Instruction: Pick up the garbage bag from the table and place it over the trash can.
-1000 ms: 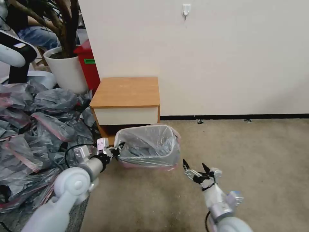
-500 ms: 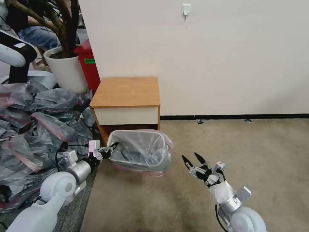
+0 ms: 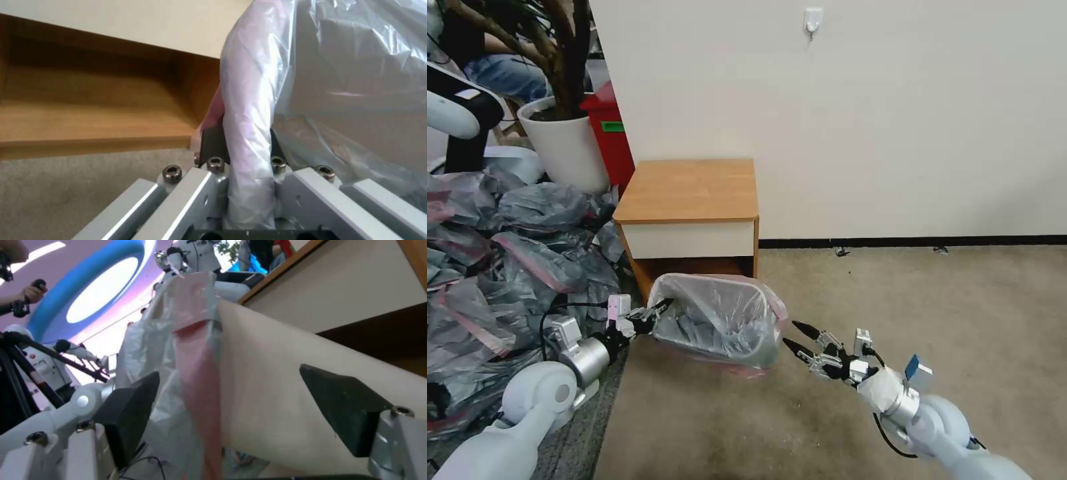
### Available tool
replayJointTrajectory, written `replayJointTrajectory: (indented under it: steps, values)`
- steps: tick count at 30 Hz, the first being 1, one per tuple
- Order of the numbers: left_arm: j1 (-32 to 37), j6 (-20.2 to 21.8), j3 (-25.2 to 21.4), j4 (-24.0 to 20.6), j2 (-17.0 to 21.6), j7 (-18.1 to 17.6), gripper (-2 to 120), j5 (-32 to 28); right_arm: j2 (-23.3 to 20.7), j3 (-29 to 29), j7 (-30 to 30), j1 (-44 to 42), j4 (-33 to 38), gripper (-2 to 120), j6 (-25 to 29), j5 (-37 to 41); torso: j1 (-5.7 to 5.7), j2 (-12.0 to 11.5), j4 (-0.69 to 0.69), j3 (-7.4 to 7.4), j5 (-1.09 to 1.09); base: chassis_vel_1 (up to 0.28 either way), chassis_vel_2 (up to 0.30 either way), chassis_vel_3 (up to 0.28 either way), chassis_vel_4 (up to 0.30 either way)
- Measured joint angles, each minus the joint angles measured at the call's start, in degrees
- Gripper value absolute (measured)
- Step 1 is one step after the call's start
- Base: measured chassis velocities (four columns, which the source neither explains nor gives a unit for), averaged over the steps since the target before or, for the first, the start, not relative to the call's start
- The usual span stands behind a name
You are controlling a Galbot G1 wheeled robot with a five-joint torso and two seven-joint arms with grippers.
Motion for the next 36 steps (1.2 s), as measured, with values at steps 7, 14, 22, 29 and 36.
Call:
replayJointTrajectory:
  steps: [7,14,22,29,36]
  values:
    - [-0.05,-0.28,0.14,0.12,-0.13,-0.07,3,0.49,0.23,-1.33,-1.30,1.83,-1.16,78,-0.61,0.13,0.00,0.00,0.00,0.00,0.00,0.000,0.000,0.000,0.000]
    - [-0.59,-0.52,0.99,0.76,-0.55,-0.26,3,1.14,0.32,-2.07,-1.57,2.93,-2.07,68,-0.76,0.18,0.00,0.00,-0.01,0.00,0.00,0.000,0.000,0.000,0.000]
    - [-1.32,-0.58,1.71,1.17,-0.56,-0.40,3,1.30,0.55,-2.24,-2.35,3.23,-2.58,46,-0.81,0.12,0.00,0.00,-0.01,0.00,0.00,0.000,0.000,0.000,0.000]
    - [-2.38,-0.59,2.66,1.51,-0.41,-0.58,3,1.32,0.70,-2.18,-2.33,3.11,-2.55,31,-0.81,-0.14,0.00,0.00,-0.01,0.00,0.00,0.000,0.000,0.000,0.000]
    - [-2.70,-0.59,3.28,1.54,-0.54,-0.64,3,1.54,0.60,-2.03,0.62,3.07,-2.29,12,-0.44,-1.56,0.00,0.00,-0.01,0.00,0.00,0.000,0.000,0.000,0.000]
